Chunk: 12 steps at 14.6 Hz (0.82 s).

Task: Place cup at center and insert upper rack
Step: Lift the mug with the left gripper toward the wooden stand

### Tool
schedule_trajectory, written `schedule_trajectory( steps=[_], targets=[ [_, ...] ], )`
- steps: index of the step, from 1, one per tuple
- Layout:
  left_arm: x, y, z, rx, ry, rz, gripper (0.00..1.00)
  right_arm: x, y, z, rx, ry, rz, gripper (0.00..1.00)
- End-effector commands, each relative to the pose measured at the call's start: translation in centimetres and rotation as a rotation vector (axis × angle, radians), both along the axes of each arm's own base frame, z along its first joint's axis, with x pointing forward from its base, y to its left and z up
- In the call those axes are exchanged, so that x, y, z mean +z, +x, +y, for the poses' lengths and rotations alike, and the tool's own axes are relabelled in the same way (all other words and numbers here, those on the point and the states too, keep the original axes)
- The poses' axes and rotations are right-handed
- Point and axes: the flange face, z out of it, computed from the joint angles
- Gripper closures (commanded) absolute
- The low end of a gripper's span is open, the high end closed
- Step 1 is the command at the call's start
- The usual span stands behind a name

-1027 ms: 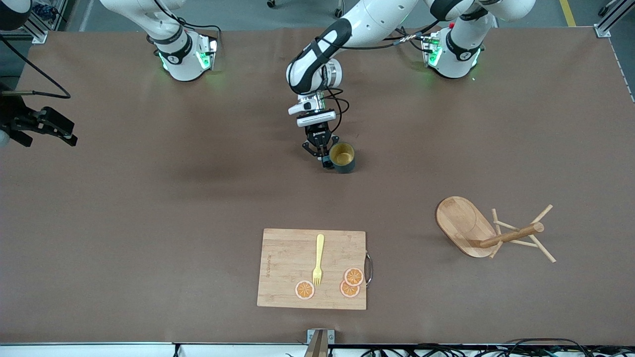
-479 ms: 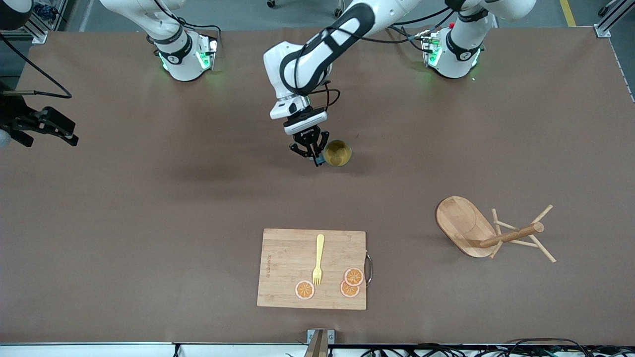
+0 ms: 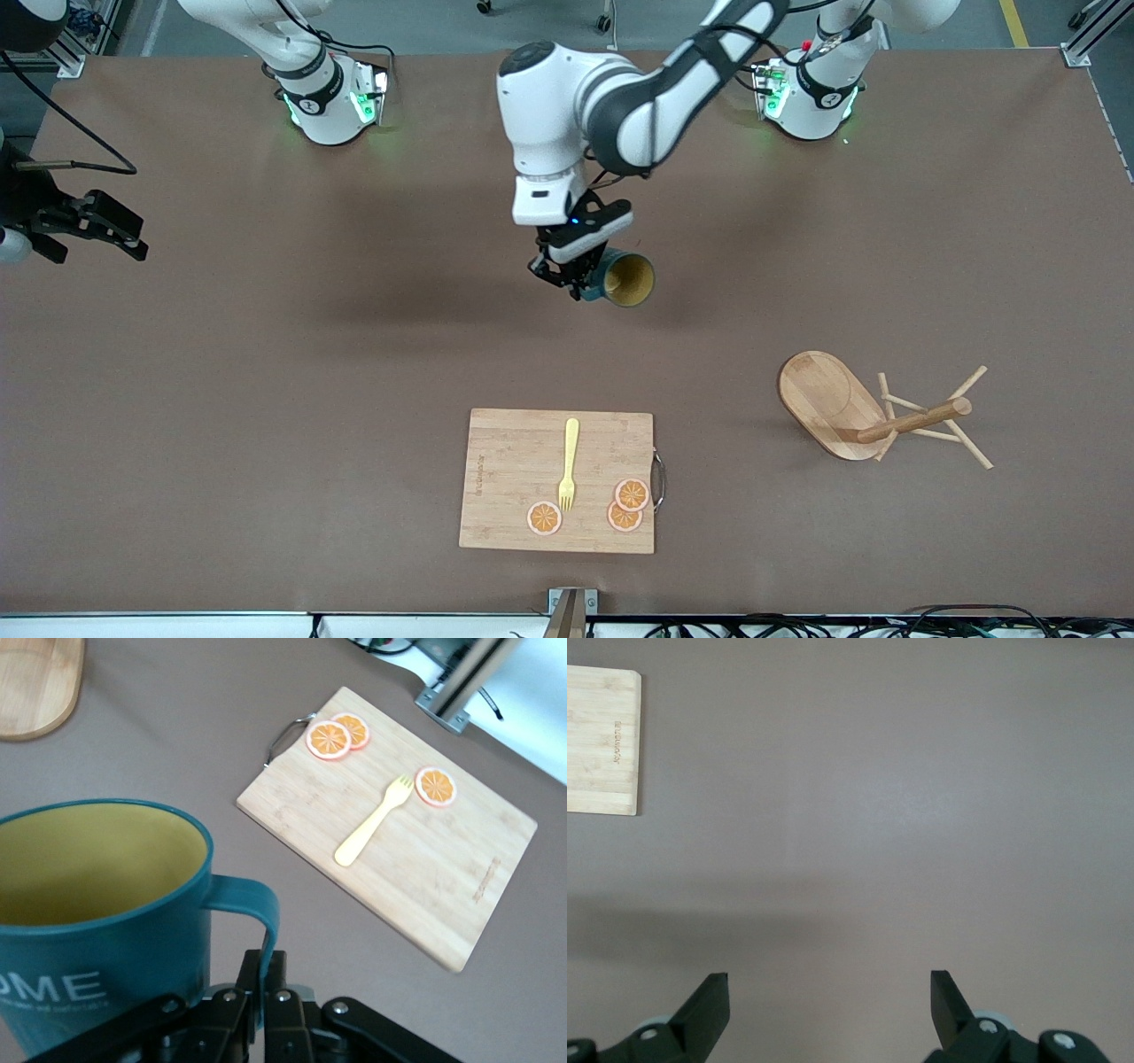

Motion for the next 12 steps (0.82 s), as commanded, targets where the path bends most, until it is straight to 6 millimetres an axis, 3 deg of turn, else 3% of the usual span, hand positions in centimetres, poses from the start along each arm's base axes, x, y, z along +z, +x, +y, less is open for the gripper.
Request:
schedule_trajectory(
  steps=[1,7,10,12],
  targets=[
    [3.2,2.1,3.5,0.091,-0.129,0.050,1.00,0.3,-0.5,-0.1,0.000,-0.012,-0.010,0.00],
    [6.7,7.9,12.3,0.321,-0.438,0.157,1.00,0.2,-0.6,-0.4,-0.009,-0.010,-0.004,0.00],
    [8.3,10.6,18.5,0.376,-0.605,0.271,1.00,0.3,-0.6,-0.8,-0.018,-0.010,-0.009,0.00],
    [7.9,11.8,22.8,0.391,-0.700,0.330,1.00,0.2,-0.6,-0.8,-0.017,-0.010,-0.005,0.00]
  ],
)
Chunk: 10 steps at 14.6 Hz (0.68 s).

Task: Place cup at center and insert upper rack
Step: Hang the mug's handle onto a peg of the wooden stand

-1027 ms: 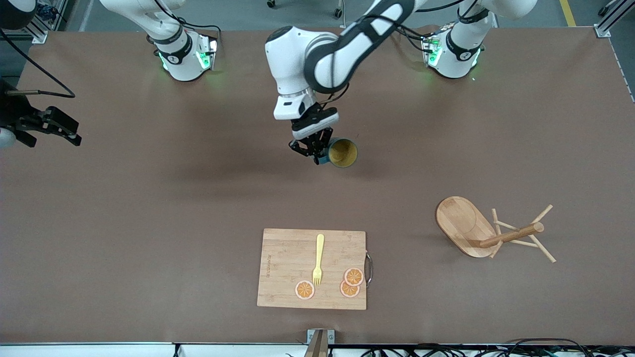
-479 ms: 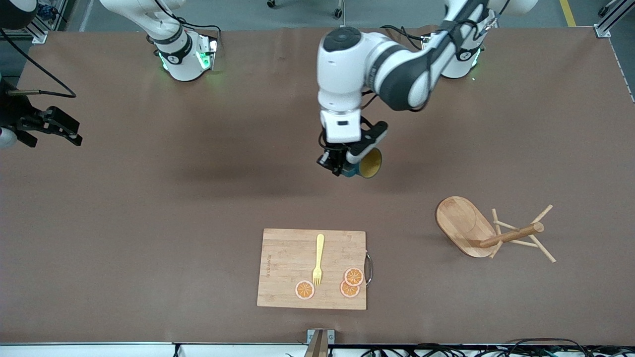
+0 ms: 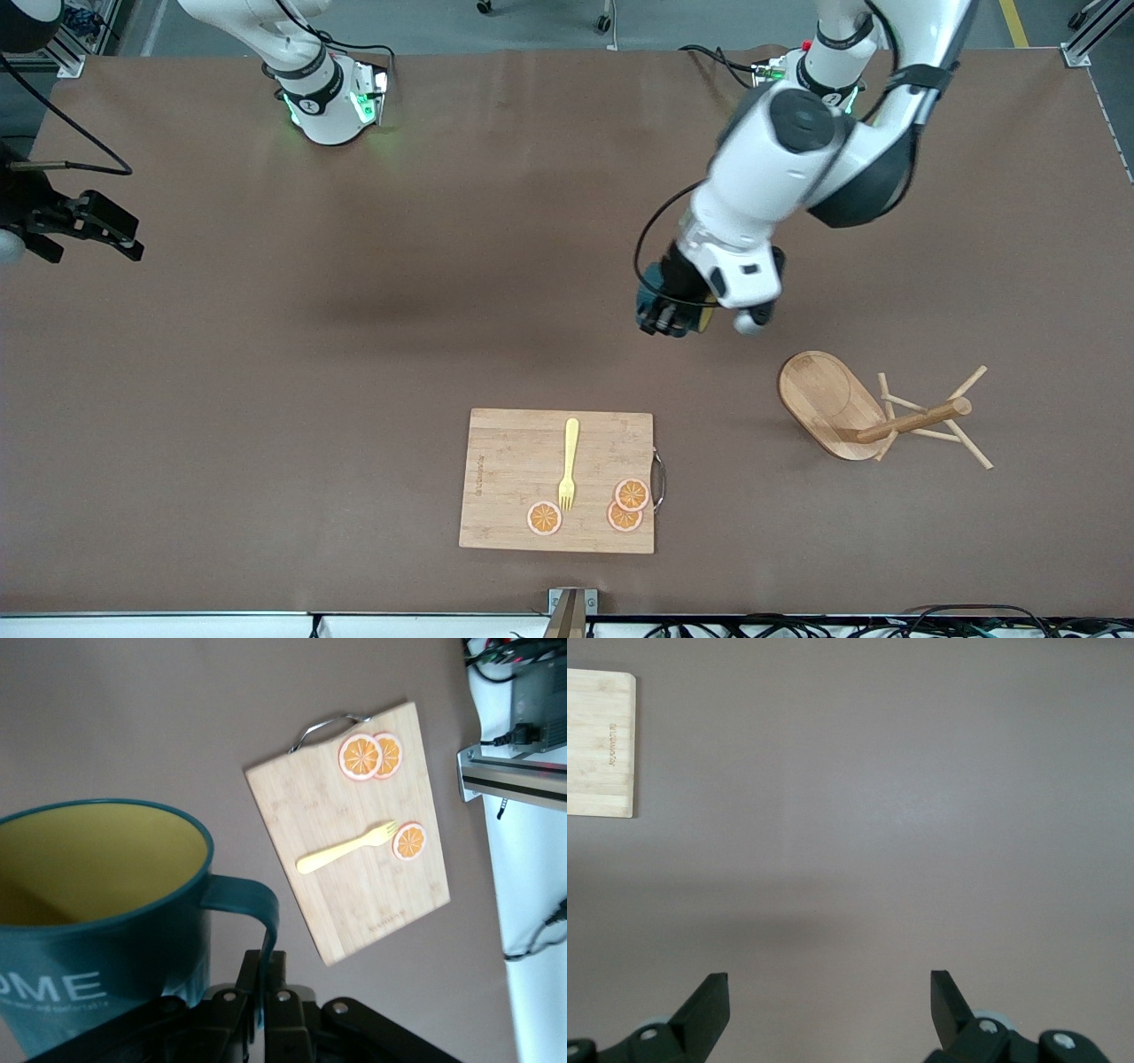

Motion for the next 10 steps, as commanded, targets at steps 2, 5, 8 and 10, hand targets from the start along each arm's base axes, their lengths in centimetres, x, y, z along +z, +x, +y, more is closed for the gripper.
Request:
schedule_trajectory(
  steps=[2,5,8,10],
  targets=[
    [-0.4,1.0,8.2,0.038,-0.152,0.036,1.00,0.3,-0.6,-0.3,-0.008,-0.010,-0.007,0.00],
    [-1.2,2.9,13.8,0.080,-0.230,0.034,1.00,0.2,-0.5,-0.3,-0.008,-0.010,-0.007,0.00],
    [-2.1,4.5,18.8,0.103,-0.268,0.018,1.00,0.3,-0.6,-0.3,-0.008,-0.010,-0.010,0.00],
    [-2.9,5.8,21.1,0.128,-0.304,0.010,1.00,0.3,-0.6,-0.3,-0.008,-0.010,-0.010,0.00]
  ],
)
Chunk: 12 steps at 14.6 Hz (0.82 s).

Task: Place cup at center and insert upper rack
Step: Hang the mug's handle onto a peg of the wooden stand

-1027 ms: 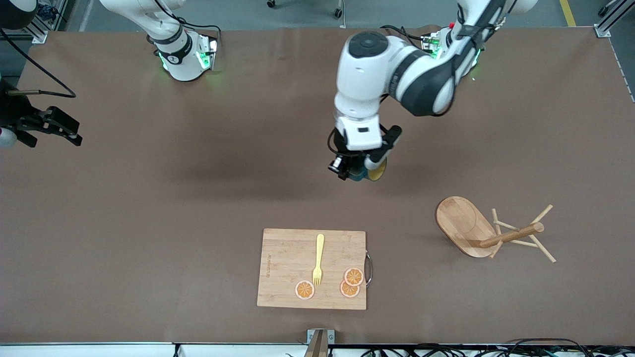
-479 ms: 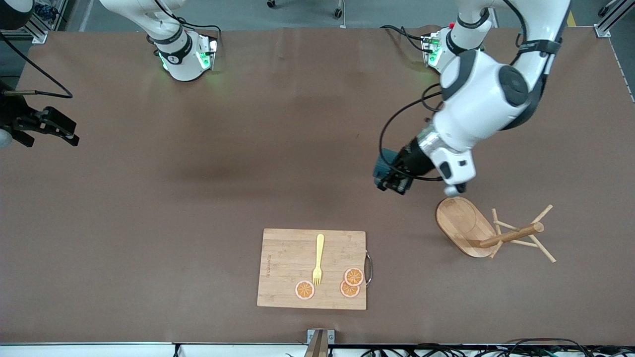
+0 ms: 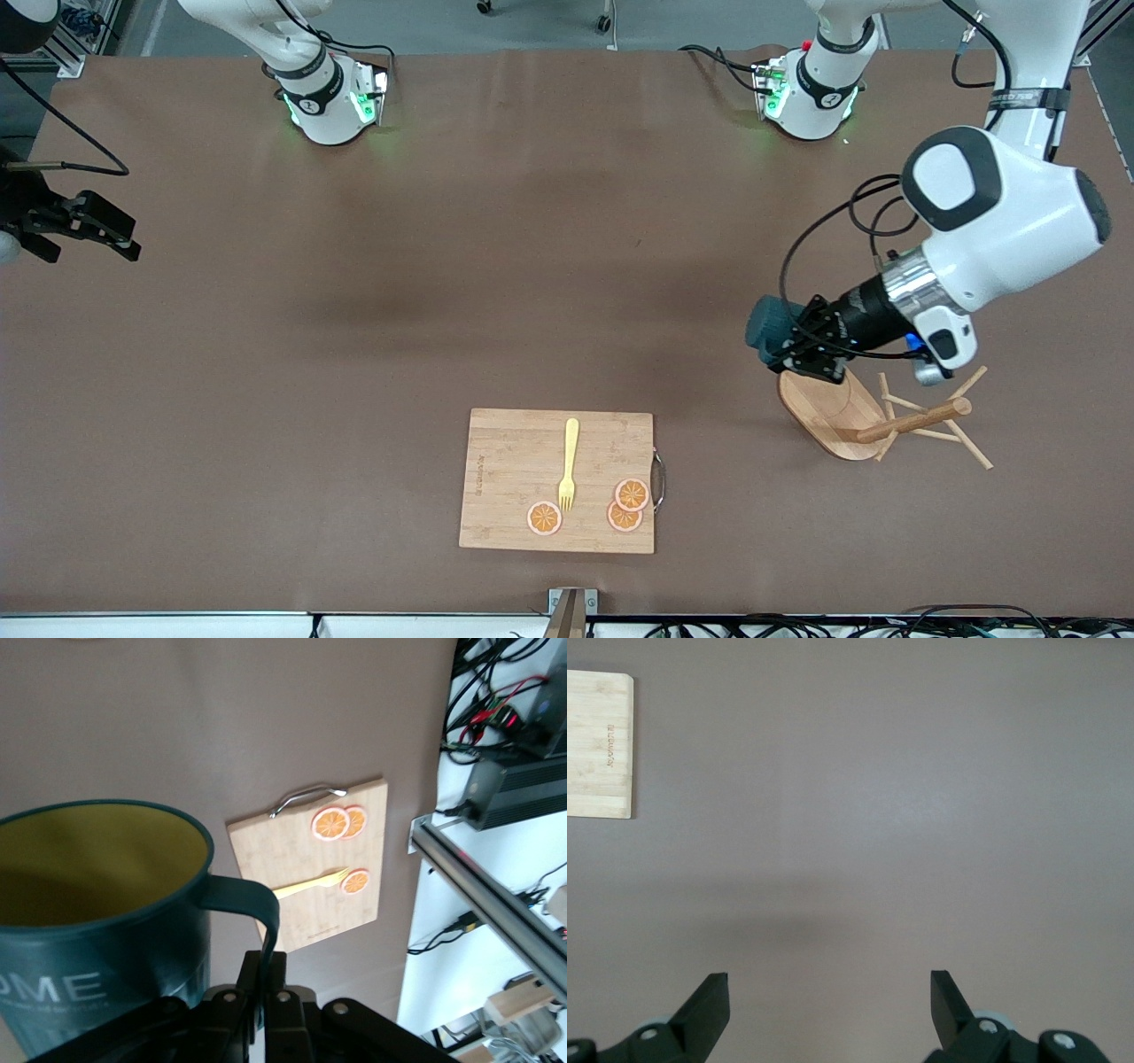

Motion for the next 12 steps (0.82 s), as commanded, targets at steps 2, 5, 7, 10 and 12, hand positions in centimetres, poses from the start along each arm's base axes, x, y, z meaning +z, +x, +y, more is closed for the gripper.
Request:
schedule_trajectory(
  steps=[2,5,7,10,12],
  targets=[
    [-0.6,1.5,3.6,0.028,-0.053,-0.020,1.00,0.3,-0.5,0.2,0.001,-0.010,-0.011,0.00],
    [-1.7,3.0,6.2,0.030,-0.056,-0.042,0.99,0.3,-0.5,0.5,0.005,-0.011,-0.011,0.00],
    [-1.4,3.9,6.7,0.029,-0.062,-0.062,0.99,0.3,-0.5,0.4,0.004,-0.011,-0.011,0.00],
    [-1.2,5.4,7.3,0.040,-0.076,-0.079,0.99,0.3,-0.5,0.5,0.005,-0.011,-0.011,0.00],
    [-1.7,5.6,8.1,0.043,-0.074,-0.080,0.99,0.3,-0.5,0.6,0.007,-0.011,-0.011,0.00]
  ],
)
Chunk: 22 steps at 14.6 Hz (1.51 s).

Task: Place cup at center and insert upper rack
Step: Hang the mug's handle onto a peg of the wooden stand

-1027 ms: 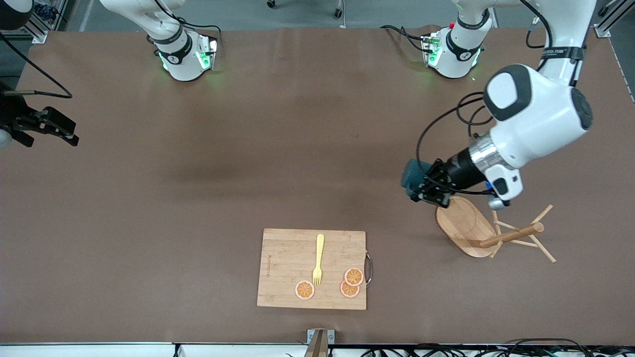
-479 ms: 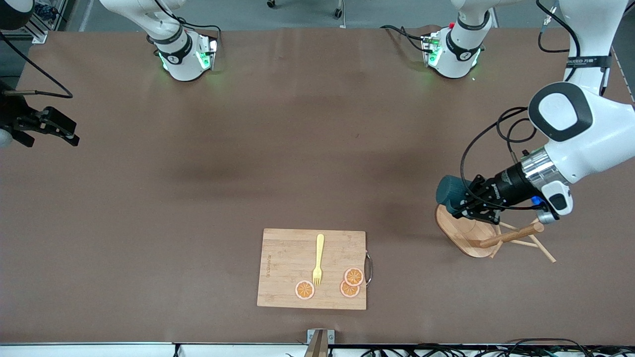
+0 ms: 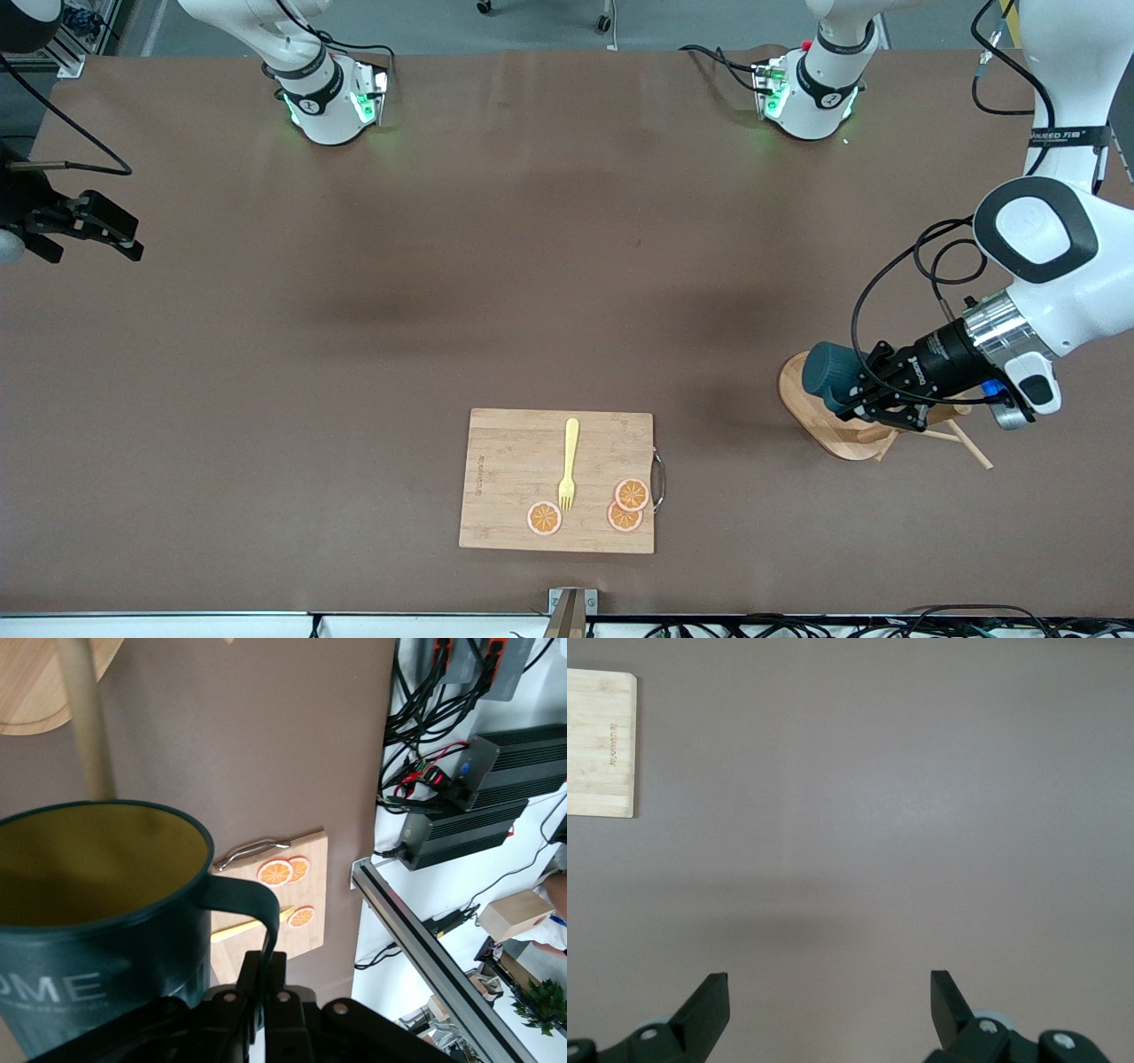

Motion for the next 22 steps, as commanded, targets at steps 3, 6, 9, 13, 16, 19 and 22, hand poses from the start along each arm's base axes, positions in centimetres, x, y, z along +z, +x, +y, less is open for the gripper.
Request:
schedule_trajectory(
  steps=[3,6,9,13,16,19,22],
  targets=[
    [-0.4,0.9,1.9,-0.006,-0.017,-0.026,0.99,0.4,-0.5,0.4,0.004,-0.011,-0.014,0.00],
    [-0.9,1.0,3.2,0.010,-0.019,-0.019,0.99,0.3,-0.6,0.3,0.002,-0.010,-0.005,0.00],
    [-1.7,1.2,4.4,0.023,-0.020,-0.011,0.99,0.1,-0.7,-0.4,-0.010,-0.010,0.001,0.00],
    [-2.7,1.3,5.9,0.031,-0.018,-0.008,0.98,0.2,-0.6,-0.1,-0.007,-0.010,-0.002,0.00],
    [-3.1,1.4,6.9,0.032,-0.011,-0.013,0.95,0.2,-0.6,0.1,-0.004,-0.010,-0.003,0.00],
    [-3.0,1.4,7.3,0.037,-0.008,-0.018,0.80,0.4,-0.6,0.7,0.007,-0.010,-0.006,0.00],
    [-1.3,1.7,9.0,0.054,0.005,-0.052,0.08,0.2,-0.7,0.5,0.004,-0.010,0.001,0.00]
  ],
)
